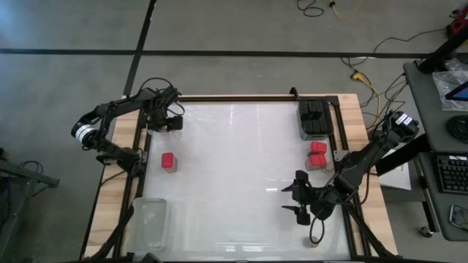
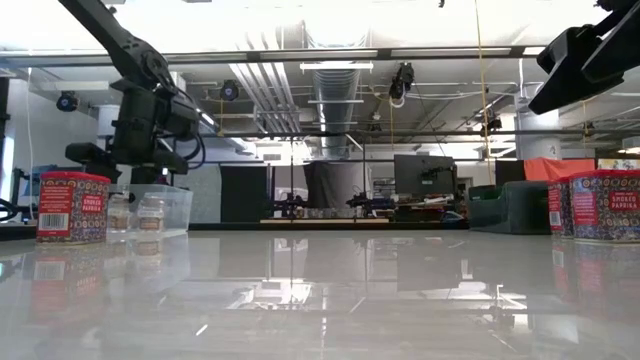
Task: Sort spices by type
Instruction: Put the brown seasoning bottle into the transparent bin, then adjust the brown seasoning bottles in the transparent bin
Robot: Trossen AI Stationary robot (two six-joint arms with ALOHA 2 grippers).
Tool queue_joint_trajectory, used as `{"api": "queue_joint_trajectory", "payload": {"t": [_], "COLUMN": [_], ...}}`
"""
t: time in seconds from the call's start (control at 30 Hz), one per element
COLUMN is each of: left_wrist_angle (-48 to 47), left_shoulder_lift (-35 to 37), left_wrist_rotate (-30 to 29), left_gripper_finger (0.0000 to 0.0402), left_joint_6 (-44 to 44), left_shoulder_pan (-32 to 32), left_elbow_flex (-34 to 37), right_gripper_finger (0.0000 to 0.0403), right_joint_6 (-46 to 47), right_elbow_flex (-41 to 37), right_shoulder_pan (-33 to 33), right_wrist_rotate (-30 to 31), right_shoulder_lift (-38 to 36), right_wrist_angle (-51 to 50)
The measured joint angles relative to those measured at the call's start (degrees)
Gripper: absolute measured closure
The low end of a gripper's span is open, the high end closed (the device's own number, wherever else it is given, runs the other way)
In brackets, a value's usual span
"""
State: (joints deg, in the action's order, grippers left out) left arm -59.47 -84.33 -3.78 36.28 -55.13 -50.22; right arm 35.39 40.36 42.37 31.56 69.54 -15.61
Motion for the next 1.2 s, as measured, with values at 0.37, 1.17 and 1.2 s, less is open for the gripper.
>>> {"api": "queue_joint_trajectory", "payload": {"t": [0.37,1.17,1.2], "left_wrist_angle": [0.86,2.38,2.65], "left_shoulder_lift": [-0.18,1.89,1.66], "left_wrist_rotate": [-1.88,-6.63,-6.60], "left_gripper_finger": [0.0191,0.0194,0.0194], "left_joint_6": [-1.21,0.09,0.12], "left_shoulder_pan": [0.00,0.03,0.00], "left_elbow_flex": [-0.36,-7.07,-7.06], "right_gripper_finger": [0.0116,0.0133,0.0134], "right_joint_6": [-0.40,-0.43,-0.43], "right_elbow_flex": [0.00,-0.07,-0.12], "right_shoulder_pan": [0.00,0.00,0.00], "right_wrist_rotate": [-0.01,-0.03,-0.05], "right_shoulder_lift": [0.00,0.00,0.00], "right_wrist_angle": [-0.06,-0.03,-0.09]}}
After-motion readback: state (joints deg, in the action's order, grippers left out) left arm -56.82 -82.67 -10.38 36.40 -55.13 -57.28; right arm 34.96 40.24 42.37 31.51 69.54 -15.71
